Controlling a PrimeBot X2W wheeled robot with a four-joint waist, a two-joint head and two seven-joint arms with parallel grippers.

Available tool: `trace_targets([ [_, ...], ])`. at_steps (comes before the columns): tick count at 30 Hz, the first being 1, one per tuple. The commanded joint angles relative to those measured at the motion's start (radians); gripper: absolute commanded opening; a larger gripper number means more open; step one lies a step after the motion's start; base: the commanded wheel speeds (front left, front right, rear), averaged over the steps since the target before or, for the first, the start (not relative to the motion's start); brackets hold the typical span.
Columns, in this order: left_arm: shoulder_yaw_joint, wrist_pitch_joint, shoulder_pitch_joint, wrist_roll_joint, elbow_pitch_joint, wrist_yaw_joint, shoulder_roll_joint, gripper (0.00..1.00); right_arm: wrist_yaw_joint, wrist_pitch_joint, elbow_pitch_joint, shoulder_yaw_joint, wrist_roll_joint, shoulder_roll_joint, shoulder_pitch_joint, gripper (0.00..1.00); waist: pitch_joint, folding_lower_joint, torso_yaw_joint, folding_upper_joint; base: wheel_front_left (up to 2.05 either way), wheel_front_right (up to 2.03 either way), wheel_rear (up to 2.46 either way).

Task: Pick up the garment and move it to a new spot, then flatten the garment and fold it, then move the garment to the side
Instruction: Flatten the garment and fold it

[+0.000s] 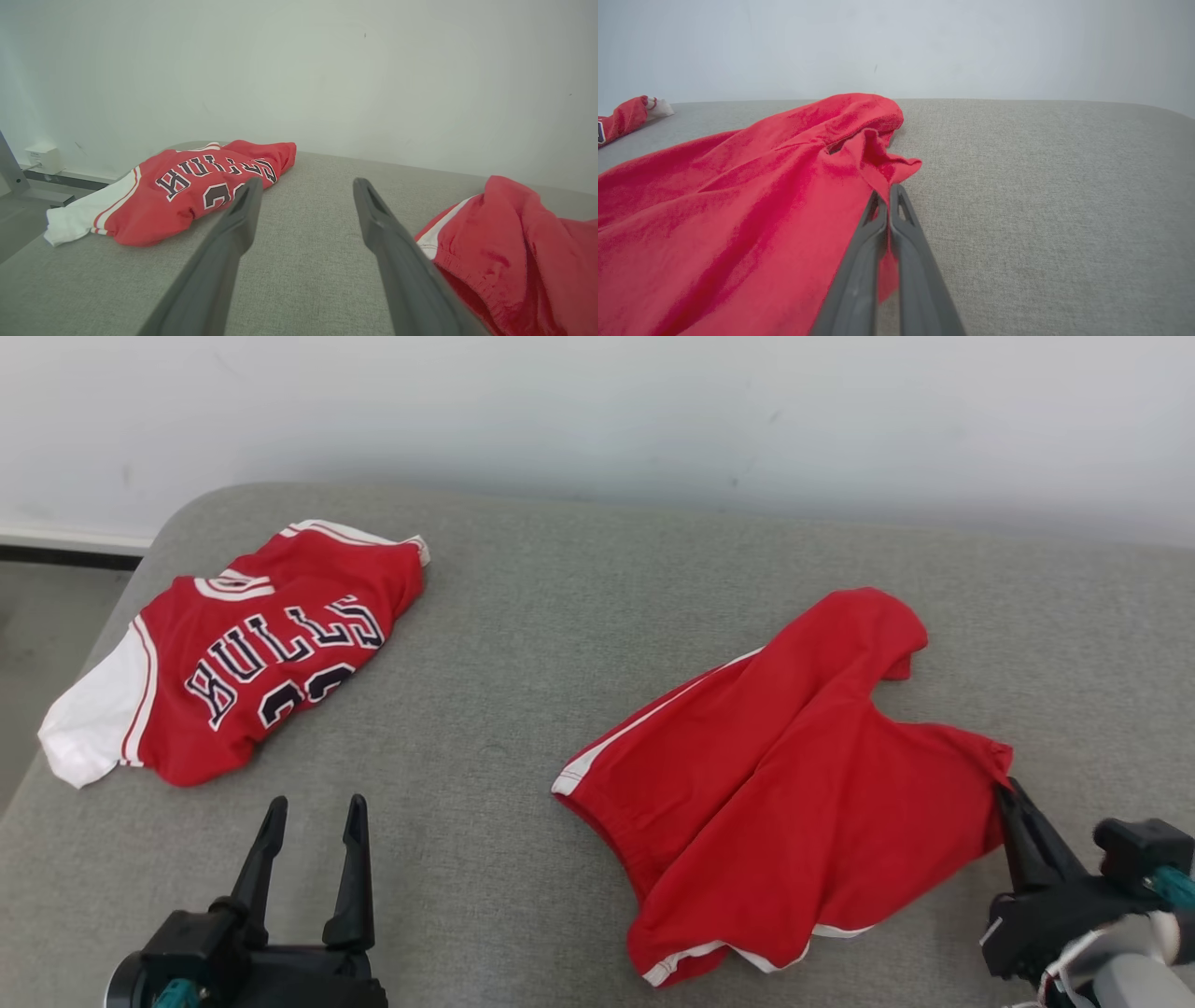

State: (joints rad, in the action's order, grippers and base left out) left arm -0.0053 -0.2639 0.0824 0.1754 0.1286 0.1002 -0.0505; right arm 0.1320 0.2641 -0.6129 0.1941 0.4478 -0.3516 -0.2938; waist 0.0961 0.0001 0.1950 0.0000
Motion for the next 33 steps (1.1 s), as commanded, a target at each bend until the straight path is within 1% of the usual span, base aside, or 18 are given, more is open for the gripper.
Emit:
trace_targets([
  [1, 0.003, -0.001, -0.013, 0.004, -0.001, -0.001, 0.0, 1.0, -0.002, 0.0, 0.018, -0.008, -0.007, -0.008, 0.022, 0.0, -0.011, -0.0001, -0.016, 0.0, 0.0, 0.0, 0.0],
  [6, -0.001, -0.001, -0.025, 0.01, -0.002, -0.003, 0.0, 1.0, -0.003, 0.0, 0.208, -0.089, -0.028, -0.01, 0.145, 0.0, -0.023, -0.0001, -0.038, 0.0, 0.0, 0.0, 0.0],
  [11, -0.007, -0.001, -0.027, 0.015, -0.002, -0.006, 0.0, 1.0, -0.003, -0.01, 0.359, -0.141, -0.042, -0.015, 0.263, 0.0, -0.027, -0.0001, -0.049, 0.0, 0.0, 0.0, 0.0],
  [14, -0.008, -0.001, -0.03, 0.019, -0.002, -0.007, 0.0, 1.0, -0.002, -0.044, 0.43, -0.169, -0.04, -0.008, 0.314, 0.0, -0.028, -0.0001, -0.052, 0.0, 0.0, 0.0, 0.0],
  [18, -0.016, -0.001, -0.03, 0.023, 0.005, -0.006, 0.0, 1.0, -0.002, -0.083, 0.466, -0.193, -0.037, -0.008, 0.34, 0.0, -0.031, -0.0001, -0.044, 0.0, 0.0, 0.0, 0.0],
  [21, -0.019, -0.001, -0.026, 0.025, 0.008, -0.003, 0.0, 1.0, -0.003, -0.105, 0.467, -0.189, -0.048, -0.002, 0.339, 0.0, -0.034, -0.0001, -0.03, 0.0, 0.0, 0.0, 0.0],
  [25, -0.02, -0.001, -0.017, 0.024, 0.012, 0.003, 0.0, 1.0, -0.002, -0.127, 0.422, -0.176, -0.052, 0.0, 0.299, 0.0, -0.029, -0.0001, -0.011, 0.0, 0.0, 0.0, 0.0],
  [28, -0.025, -0.001, -0.01, 0.024, 0.013, 0.004, 0.0, 1.0, -0.002, -0.139, 0.34, -0.152, -0.056, -0.02, 0.248, 0.0, -0.021, -0.0001, 0.002, 0.0, 0.0, 0.0, 0.0],
  [33, -0.036, -0.001, 0.0, 0.022, 0.018, 0.01, 0.0, 1.0, -0.003, -0.126, 0.153, -0.109, -0.047, -0.041, 0.126, 0.0, -0.011, -0.0001, 0.024, 0.0, 0.0, 0.0, 0.0],
])
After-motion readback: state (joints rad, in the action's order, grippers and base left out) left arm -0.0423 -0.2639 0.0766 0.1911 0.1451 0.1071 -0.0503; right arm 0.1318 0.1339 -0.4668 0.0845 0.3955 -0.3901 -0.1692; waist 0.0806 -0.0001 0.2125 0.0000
